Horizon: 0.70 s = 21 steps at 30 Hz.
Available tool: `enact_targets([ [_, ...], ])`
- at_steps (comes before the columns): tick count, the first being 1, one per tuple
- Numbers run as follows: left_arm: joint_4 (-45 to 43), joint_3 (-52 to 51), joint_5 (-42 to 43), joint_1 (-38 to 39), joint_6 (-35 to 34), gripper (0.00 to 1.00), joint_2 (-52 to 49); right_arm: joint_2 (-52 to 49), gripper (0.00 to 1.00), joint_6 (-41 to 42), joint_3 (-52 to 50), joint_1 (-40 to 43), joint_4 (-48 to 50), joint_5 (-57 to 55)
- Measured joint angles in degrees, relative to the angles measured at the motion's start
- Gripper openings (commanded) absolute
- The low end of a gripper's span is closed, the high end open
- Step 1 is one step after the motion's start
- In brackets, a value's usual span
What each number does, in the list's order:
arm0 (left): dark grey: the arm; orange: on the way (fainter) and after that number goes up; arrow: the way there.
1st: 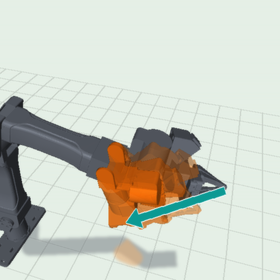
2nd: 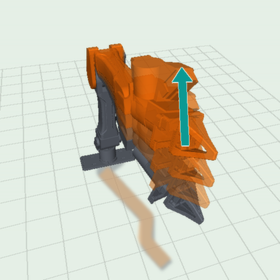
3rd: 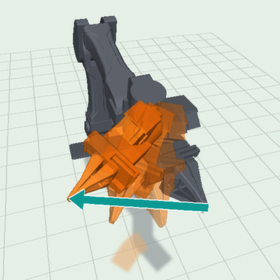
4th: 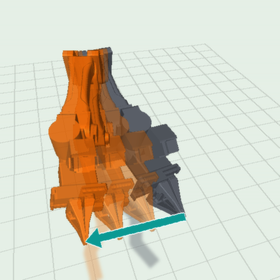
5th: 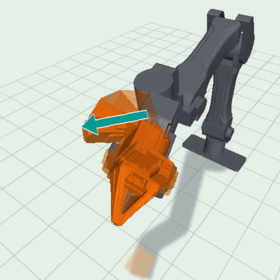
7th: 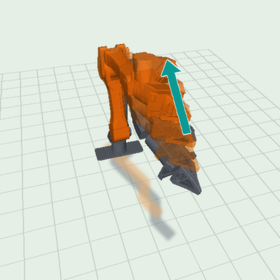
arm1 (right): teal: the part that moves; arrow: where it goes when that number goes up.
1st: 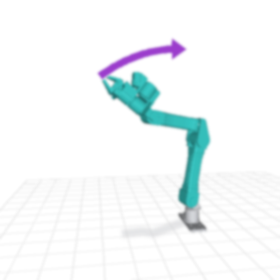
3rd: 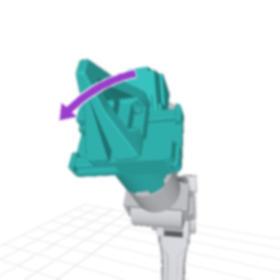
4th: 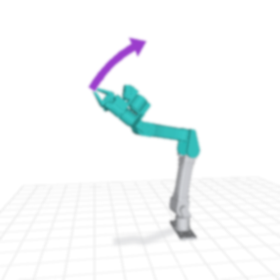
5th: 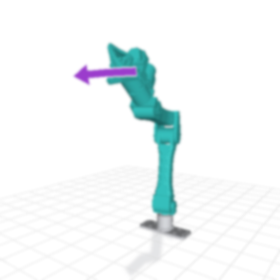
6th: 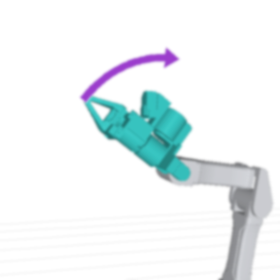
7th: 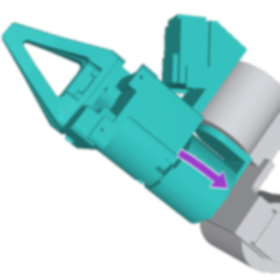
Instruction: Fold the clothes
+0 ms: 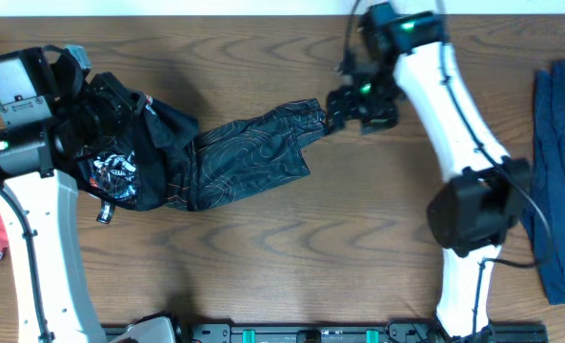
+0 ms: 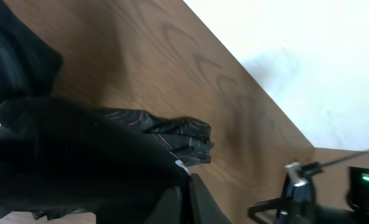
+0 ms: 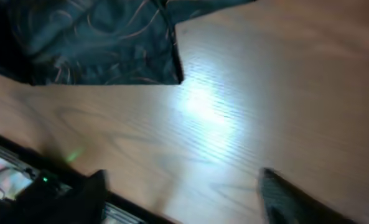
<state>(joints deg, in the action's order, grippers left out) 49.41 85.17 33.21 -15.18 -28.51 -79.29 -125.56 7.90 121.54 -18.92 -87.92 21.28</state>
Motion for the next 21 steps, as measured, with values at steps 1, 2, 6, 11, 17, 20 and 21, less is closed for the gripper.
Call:
enact_targets([
  [1,-0.17,0.0,-0.33,0.0,0.02,0.06,0.0,-1.22,0.53,0.52,-0.31,-0.7,-0.09,0.37],
  [2,-0.35,0.0,-0.5,0.0,0.02,0.06,0.0,-2.23,0.59,0.68,-0.72,-1.16,-0.04,0.7],
  [6,-0.42,0.0,-1.29,0.0,0.02,0.06,0.0,-7.06,0.7,1.09,-3.04,-2.95,0.09,1.27],
  [11,-0.42,0.0,-1.95,0.0,0.04,0.06,0.0,-10.4,0.71,1.05,-6.99,-4.24,0.66,1.38],
  [17,-0.42,0.0,-2.14,0.0,0.04,0.06,0.0,-10.47,0.7,1.05,-10.56,-5.27,3.37,1.44],
  [20,-0.39,0.0,-2.14,0.0,0.07,0.06,0.0,-10.47,0.69,1.05,-12.52,-6.29,5.73,1.51],
  [21,-0.39,0.0,-2.14,0.0,0.04,0.06,0.0,-10.47,0.69,1.07,-13.35,-6.91,7.02,1.62],
])
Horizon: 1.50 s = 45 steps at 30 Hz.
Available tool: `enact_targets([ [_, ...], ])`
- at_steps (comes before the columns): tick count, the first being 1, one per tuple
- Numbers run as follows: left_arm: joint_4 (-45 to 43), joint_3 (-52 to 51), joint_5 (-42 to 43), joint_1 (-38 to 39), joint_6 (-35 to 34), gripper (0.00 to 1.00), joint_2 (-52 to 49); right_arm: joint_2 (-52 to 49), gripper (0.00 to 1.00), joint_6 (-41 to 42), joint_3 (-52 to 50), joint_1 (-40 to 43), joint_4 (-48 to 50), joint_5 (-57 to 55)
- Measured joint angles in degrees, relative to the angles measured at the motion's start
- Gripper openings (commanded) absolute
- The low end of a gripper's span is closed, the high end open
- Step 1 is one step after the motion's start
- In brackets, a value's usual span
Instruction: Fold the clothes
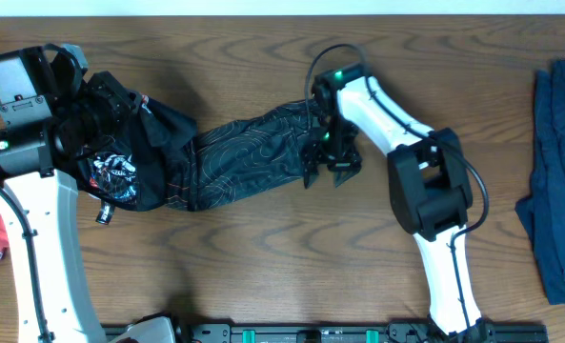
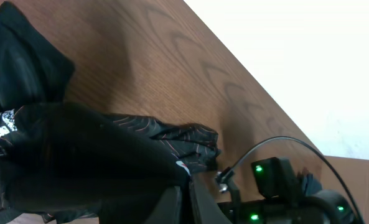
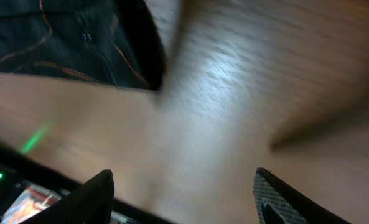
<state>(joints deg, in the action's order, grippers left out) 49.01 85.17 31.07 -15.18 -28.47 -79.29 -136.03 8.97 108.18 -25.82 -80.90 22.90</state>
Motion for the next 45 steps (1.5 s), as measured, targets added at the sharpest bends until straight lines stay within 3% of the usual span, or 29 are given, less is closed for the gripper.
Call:
enact_targets([
  [12,0.72,0.0,0.0,0.0,0.24,0.06,0.0,2.08,0.66,3.15,-4.17,-4.83,13.18,3.61],
  [14,0.9,0.0,0.0,0.0,0.39,0.06,0.0,2.16,0.61,3.69,-4.22,-4.79,14.6,4.04],
  [28,0.96,0.0,0.0,0.0,0.44,0.06,0.0,2.86,0.62,10.67,-4.39,-4.76,17.44,-1.66],
  [30,0.96,0.0,0.0,0.0,0.44,0.06,0.0,2.97,0.59,11.41,-4.39,-4.61,17.77,-2.86],
  [34,0.96,0.0,0.0,0.0,0.44,0.06,0.0,2.97,0.41,12.26,-4.44,-3.58,18.27,-4.02],
  [36,0.96,0.0,0.0,0.0,0.59,0.06,0.0,2.97,0.37,12.52,-4.52,-2.95,19.1,-4.87],
  [41,0.96,0.0,0.0,0.0,1.51,0.06,0.0,3.02,0.45,12.74,-4.52,-2.45,21.79,-5.35],
  [45,0.96,0.0,0.0,0.0,1.53,0.06,0.0,3.08,0.45,12.55,-4.52,-3.26,23.28,-5.46],
])
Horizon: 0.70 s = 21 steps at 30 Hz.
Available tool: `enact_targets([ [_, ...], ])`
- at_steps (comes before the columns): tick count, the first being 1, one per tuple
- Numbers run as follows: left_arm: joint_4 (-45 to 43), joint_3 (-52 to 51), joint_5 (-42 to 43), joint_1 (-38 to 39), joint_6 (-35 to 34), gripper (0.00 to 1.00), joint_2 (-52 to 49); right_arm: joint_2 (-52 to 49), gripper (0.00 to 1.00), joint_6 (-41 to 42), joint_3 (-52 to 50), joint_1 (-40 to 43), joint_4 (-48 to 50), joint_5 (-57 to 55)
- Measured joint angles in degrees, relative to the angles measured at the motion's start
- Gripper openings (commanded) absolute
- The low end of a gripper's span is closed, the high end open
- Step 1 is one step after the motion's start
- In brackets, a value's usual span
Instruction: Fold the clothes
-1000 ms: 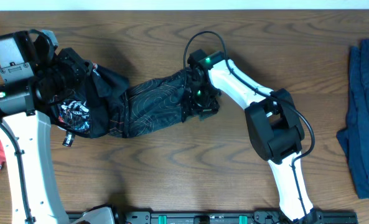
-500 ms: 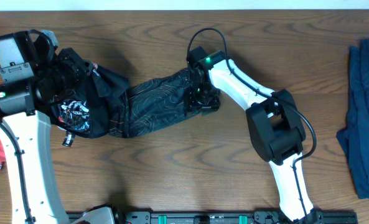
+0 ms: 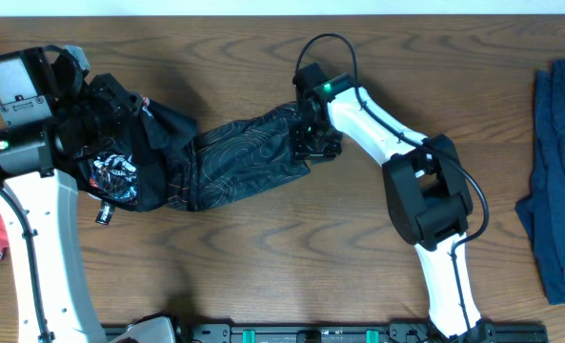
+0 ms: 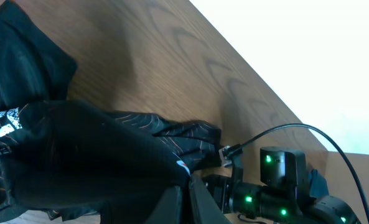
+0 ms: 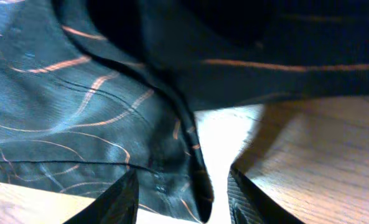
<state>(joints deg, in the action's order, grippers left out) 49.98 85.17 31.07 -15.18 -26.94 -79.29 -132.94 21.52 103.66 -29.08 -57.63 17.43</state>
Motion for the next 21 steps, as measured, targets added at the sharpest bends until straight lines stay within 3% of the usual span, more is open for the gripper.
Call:
enact_targets([
  [3,0.0,0.0,0.0,0.0,0.0,0.06,0.0,0.07,0.42,-0.26,0.0,-1.18,0.59,-0.5],
  [10,0.0,0.0,0.0,0.0,0.2,0.06,0.0,0.35,0.02,-1.09,-1.95,-5.16,2.78,-0.24],
  [21,0.02,0.0,0.0,0.0,0.2,0.06,0.0,1.46,0.01,-1.18,-4.31,-3.85,2.47,1.22],
])
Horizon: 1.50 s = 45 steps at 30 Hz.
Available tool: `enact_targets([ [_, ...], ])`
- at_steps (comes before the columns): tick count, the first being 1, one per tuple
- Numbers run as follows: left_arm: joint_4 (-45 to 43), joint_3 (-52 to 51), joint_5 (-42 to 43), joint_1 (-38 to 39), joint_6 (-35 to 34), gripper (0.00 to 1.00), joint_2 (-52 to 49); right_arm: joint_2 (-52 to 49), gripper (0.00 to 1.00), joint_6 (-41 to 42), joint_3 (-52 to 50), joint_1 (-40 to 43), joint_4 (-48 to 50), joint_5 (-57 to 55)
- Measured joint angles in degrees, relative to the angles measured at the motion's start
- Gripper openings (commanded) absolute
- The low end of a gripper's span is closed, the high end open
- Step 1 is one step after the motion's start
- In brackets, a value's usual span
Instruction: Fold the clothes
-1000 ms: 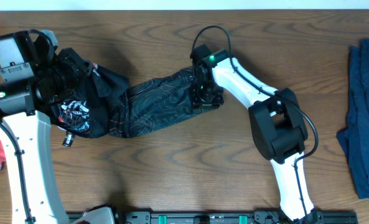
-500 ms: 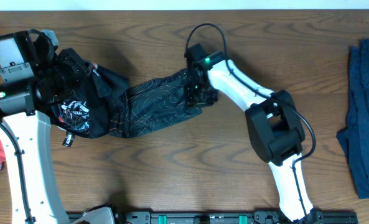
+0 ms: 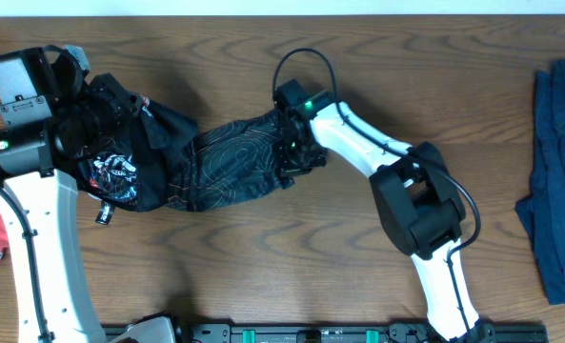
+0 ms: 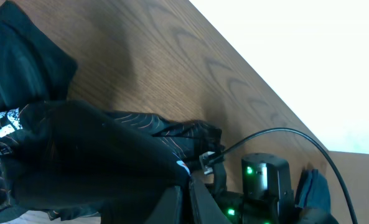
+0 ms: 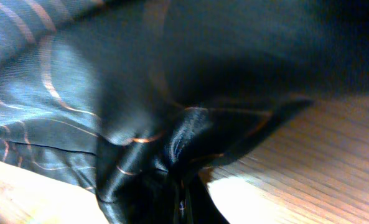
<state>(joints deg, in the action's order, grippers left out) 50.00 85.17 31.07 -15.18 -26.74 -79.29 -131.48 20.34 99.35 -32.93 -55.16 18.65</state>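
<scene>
A black garment with thin orange swirl lines (image 3: 234, 162) lies stretched across the left half of the wooden table. Its bunched end with a white print (image 3: 120, 171) is at the left. My left gripper (image 4: 185, 200) is shut on that bunched dark fabric (image 4: 78, 155). My right gripper (image 3: 289, 157) is at the garment's right end, shut on a fold of the shiny black cloth (image 5: 172, 143); its fingers are buried in it.
A blue garment (image 3: 558, 162) lies at the right edge of the table. A red cloth shows at the far left edge. Bare wood (image 3: 292, 267) lies in front of the black garment.
My right gripper was open over the garment's right hem; it has moved slightly left and is now shut on a fold of that cloth. The left gripper has not moved.
At first my right gripper was open just past the garment's right tip, the left one holding the bunched end. It then stood below that end, then over the hem. Now it grips the cloth there; the left hold never changed.
</scene>
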Motion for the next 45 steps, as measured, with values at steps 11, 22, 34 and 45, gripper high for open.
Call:
enact_targets([
  [11,0.28,0.0,0.04,0.0,0.04,0.06,0.0,3.48,0.01,-2.25,8.35,21.2,-12.04,-8.0],
  [22,0.17,0.07,2.71,2.4,3.72,0.06,4.15,21.07,0.01,-7.39,35.04,35.04,-29.44,-9.84],
  [34,-0.92,9.27,3.45,5.16,6.43,0.06,18.88,23.17,0.01,-7.91,51.78,38.53,-36.81,-12.24],
  [45,-0.61,16.22,3.48,5.16,7.28,0.06,26.8,33.48,0.01,-7.08,55.6,47.93,-40.11,-12.28],
])
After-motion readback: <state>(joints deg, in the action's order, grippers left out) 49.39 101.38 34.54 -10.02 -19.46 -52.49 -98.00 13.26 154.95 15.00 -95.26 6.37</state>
